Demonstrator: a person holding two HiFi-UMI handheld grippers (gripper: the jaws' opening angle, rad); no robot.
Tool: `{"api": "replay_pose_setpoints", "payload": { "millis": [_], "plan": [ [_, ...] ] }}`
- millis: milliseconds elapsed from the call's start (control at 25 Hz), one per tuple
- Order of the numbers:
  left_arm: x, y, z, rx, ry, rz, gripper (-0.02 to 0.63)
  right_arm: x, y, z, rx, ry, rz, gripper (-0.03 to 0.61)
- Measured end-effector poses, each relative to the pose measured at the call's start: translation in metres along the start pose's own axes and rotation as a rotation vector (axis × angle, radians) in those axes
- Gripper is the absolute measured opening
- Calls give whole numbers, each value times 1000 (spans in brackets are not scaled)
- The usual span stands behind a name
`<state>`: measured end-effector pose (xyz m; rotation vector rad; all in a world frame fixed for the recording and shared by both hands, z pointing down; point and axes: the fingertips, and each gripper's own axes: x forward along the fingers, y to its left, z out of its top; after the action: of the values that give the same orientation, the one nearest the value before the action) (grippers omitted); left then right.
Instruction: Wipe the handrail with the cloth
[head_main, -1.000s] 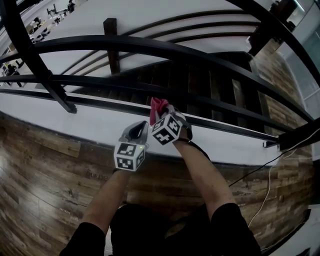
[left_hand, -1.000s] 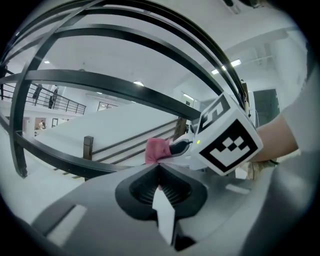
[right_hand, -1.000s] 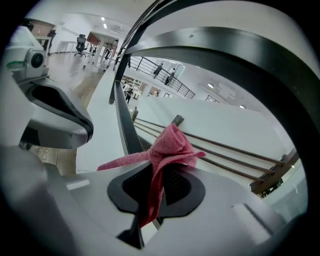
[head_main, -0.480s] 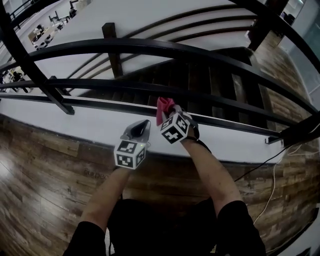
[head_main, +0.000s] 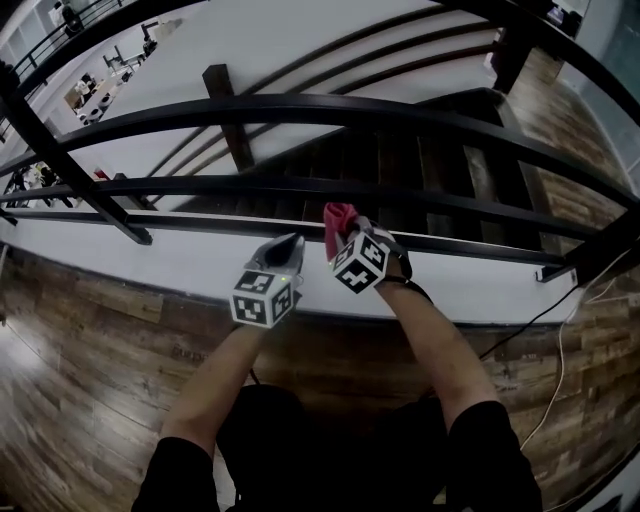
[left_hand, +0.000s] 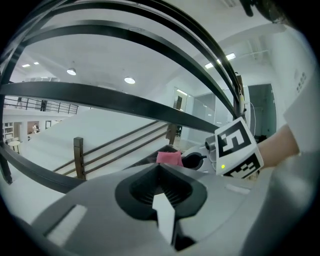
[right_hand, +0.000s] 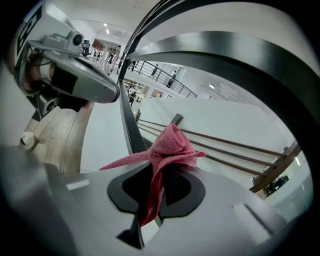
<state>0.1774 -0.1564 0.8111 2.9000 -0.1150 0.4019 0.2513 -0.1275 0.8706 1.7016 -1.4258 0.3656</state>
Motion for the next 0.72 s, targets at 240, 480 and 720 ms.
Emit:
{"api": "replay_pose_setpoints", "payload": {
  "millis": [240, 480, 720],
  "plan": [
    [19, -23, 7, 96, 35, 28, 0, -14, -13, -27, 61, -29, 14, 44],
    [41, -70, 15, 117, 38, -5, 0, -28, -29, -56, 62, -22, 18, 44],
    [55, -104, -3, 151, 83, -4, 0, -41, -42, -78, 68, -45, 22, 44]
  ]
}}
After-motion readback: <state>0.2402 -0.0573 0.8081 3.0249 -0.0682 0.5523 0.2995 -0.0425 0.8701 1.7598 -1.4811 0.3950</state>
